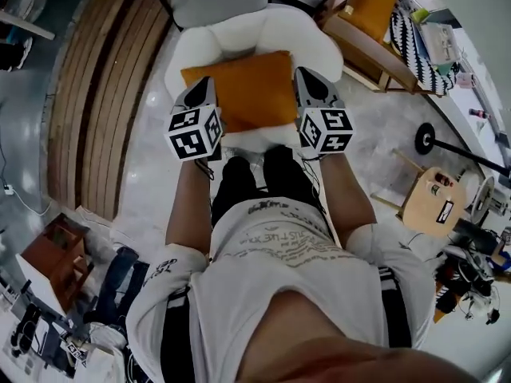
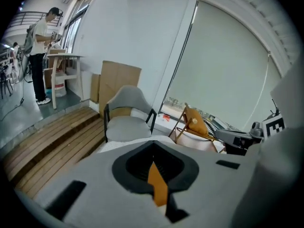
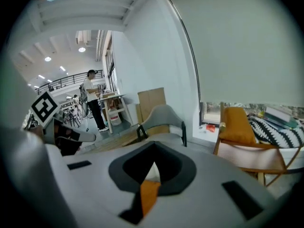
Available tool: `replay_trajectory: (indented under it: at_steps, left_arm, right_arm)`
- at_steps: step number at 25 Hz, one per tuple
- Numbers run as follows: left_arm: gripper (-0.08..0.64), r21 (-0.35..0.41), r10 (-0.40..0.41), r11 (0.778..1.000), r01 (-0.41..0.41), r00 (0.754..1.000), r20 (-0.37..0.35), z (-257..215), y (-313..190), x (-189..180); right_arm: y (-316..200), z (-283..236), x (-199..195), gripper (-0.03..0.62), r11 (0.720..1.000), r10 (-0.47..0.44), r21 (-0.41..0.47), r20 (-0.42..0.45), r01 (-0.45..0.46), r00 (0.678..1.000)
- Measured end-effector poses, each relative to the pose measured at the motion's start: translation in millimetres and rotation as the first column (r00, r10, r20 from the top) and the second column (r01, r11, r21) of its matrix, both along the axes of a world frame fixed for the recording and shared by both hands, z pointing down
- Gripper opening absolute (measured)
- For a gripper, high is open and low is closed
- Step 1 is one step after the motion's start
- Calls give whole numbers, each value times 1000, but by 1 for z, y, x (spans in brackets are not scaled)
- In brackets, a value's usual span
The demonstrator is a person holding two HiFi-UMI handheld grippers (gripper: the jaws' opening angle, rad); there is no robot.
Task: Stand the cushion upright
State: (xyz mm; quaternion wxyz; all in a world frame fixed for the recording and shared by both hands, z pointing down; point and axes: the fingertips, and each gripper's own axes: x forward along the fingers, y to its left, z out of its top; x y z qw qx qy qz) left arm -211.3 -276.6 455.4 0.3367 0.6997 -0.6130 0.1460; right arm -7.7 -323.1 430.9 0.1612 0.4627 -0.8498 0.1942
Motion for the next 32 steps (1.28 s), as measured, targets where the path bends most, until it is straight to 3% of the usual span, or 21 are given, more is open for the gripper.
replay_trajectory:
  at_steps: [6,11,18,22,28,30,31,32]
  left_arm:
    - [20,-99,-44,994,43,999,-8,78,12,4]
    - [20,-207,-102,973,104,995,18,159,33,-12]
    - [20,-266,-176,948,172,984,10,258,44,-31]
    - [21,-305,-178,935,181,983,39,325,47,-57]
    - [22,-343,-80,935,91,996,46,404,55,-86]
    - [73,-350,-61,934,76,997,53,423,58,-96]
    - [172,-357,-49,932,68,997,62,433,60,-99]
    - [214,-366,-39,928,61,997,68,442,62,-100]
  right_arm:
    - [-2,82,12,28,994,-21,-105,-38,17,999]
    - [9,159,21,28,985,-48,-168,-81,34,996]
    - [13,262,46,28,973,-39,-229,-124,10,992]
    - [5,326,48,28,964,-14,-266,-142,-25,990]
    - [0,399,39,29,936,-5,-350,-126,-40,992]
    - [-4,421,33,32,928,-25,-372,-107,-17,994]
    - [-5,433,32,43,921,-37,-389,-100,-4,994]
    - [-5,445,32,111,912,-50,-410,-98,5,994]
